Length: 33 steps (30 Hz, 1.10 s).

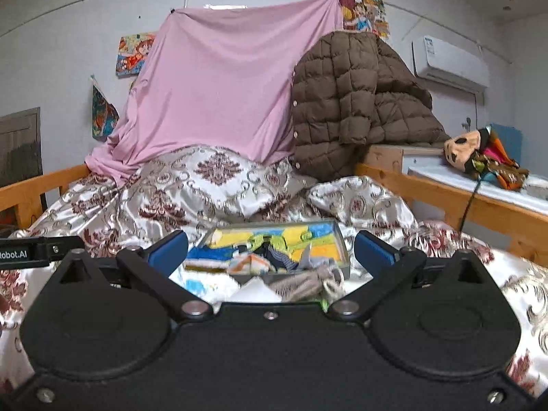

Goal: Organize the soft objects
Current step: 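Move both open tools back over the items lying beside the tray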

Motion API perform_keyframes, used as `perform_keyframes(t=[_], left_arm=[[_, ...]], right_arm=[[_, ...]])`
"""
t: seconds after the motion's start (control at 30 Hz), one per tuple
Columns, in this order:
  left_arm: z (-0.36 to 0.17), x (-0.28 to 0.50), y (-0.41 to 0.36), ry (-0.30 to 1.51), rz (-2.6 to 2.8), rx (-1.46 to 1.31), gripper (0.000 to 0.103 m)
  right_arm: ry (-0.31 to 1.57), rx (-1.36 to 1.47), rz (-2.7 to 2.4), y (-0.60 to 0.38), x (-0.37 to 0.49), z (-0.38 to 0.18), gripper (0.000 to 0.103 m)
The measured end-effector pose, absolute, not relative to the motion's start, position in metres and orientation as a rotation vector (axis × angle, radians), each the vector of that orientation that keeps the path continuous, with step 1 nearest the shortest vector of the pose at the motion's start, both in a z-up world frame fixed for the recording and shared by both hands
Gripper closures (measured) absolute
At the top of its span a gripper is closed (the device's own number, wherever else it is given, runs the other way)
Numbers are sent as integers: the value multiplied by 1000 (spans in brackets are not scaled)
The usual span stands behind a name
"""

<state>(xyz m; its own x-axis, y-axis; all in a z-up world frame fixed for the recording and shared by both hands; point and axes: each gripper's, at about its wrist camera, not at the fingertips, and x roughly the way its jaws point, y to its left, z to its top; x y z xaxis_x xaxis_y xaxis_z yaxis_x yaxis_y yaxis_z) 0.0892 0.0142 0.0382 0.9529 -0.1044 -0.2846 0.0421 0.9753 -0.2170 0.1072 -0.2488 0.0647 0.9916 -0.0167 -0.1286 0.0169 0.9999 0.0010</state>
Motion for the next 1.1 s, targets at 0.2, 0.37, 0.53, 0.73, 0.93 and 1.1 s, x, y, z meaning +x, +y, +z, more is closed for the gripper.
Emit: perform_keyframes(t=[0.2,0.37,0.53,0.73,0.93,1.1], left_arm=[[26,81,14,402,-33,-180,1],[8,80,15,535,-12,-171,1],[-1,81,15,606,-7,-173,1],[-10,81,14,673,40,-129,1],[-13,83,15,710,67,-120,1],[-17,89,14,746,70,-114,1]], right_arm=[[233,-40,-54,-236,107,57,1],[310,-65,-57,-227,109,49,1],[426,-97,-49,-217,115,37,1],[506,-131,-25,-206,122,30,1],[550,-141,-11,-197,127,24,1],[576,-137,22,-201,119,17,1]])
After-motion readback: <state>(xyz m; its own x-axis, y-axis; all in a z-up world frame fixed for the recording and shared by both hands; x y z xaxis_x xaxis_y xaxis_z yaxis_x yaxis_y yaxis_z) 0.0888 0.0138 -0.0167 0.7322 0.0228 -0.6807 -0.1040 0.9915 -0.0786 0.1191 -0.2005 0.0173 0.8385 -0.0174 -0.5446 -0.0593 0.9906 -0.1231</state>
